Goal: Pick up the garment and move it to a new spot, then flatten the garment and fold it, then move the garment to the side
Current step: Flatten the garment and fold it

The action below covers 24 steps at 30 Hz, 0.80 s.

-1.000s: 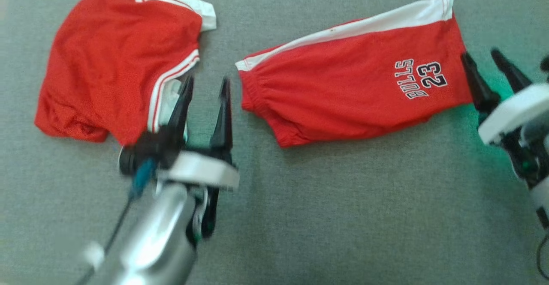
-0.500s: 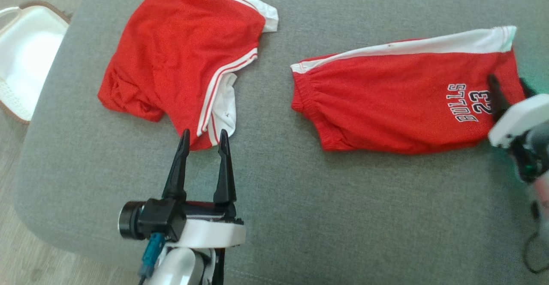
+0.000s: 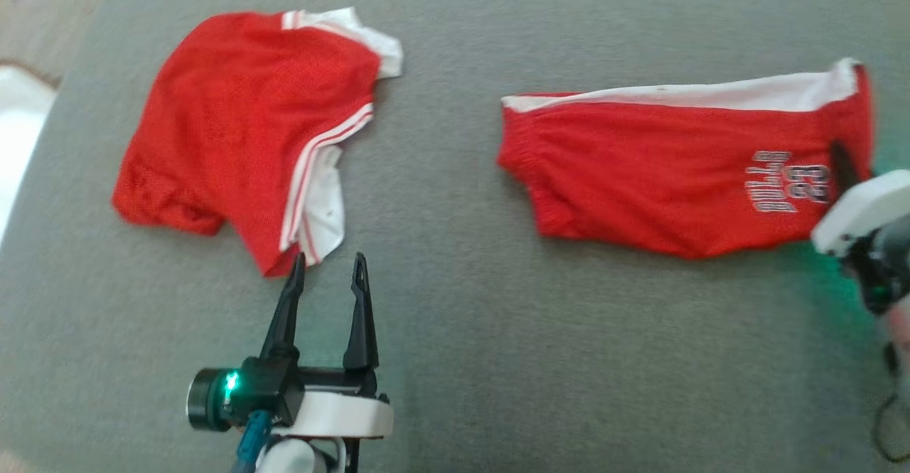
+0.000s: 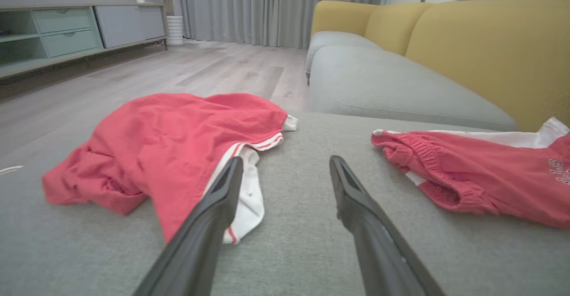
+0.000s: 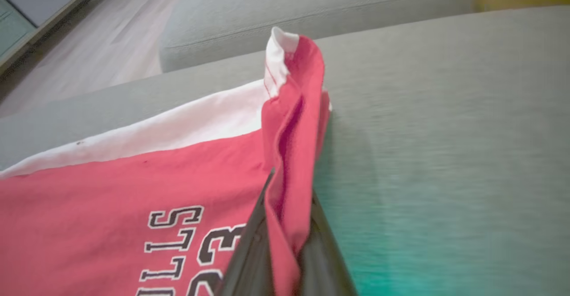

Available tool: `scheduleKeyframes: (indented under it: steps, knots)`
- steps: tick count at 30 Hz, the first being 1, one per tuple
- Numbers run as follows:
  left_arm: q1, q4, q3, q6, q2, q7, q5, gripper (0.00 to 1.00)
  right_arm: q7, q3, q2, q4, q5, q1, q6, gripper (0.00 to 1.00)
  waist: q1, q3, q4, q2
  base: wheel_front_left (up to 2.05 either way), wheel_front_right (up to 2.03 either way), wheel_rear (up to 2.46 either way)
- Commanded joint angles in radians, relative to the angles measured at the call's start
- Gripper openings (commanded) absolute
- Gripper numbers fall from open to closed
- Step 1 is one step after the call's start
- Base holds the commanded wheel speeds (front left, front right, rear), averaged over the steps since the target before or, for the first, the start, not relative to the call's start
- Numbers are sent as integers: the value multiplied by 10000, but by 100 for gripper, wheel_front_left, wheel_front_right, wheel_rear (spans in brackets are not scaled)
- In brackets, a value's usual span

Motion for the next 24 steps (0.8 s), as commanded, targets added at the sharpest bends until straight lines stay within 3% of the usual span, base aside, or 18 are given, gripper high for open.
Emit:
scheduleKeyframes:
  steps: [1, 6, 11, 18, 24]
  knots:
    - [-85, -177, 367, -70, -7, -93, 81, 100, -168, -4, -439, -174, 105, 119, -9, 0, 0, -295, -456, -1, 0, 0, 0]
    - [-38, 182, 273, -234, -8, -93, 201, 100, -320, -122, -872, -349, 269, 196, -9, 0, 0, -524, -879, -1, 0, 0, 0]
    - [-27, 465, 192, -380, -8, -93, 226, 100, -489, 85, -646, -1128, 442, 11, -9, 0, 0, -714, -1066, -1, 0, 0, 0]
    - [10, 805, 6, -524, -8, -93, 187, 100, -178, 1036, 588, -2413, 400, -410, -9, 0, 0, -1033, -982, -1, 0, 0, 0]
    - [-65, 959, -229, -577, -8, -93, 29, 100, 291, 1864, 1842, -2523, 363, -647, -9, 0, 0, -1166, -573, -1, 0, 0, 0]
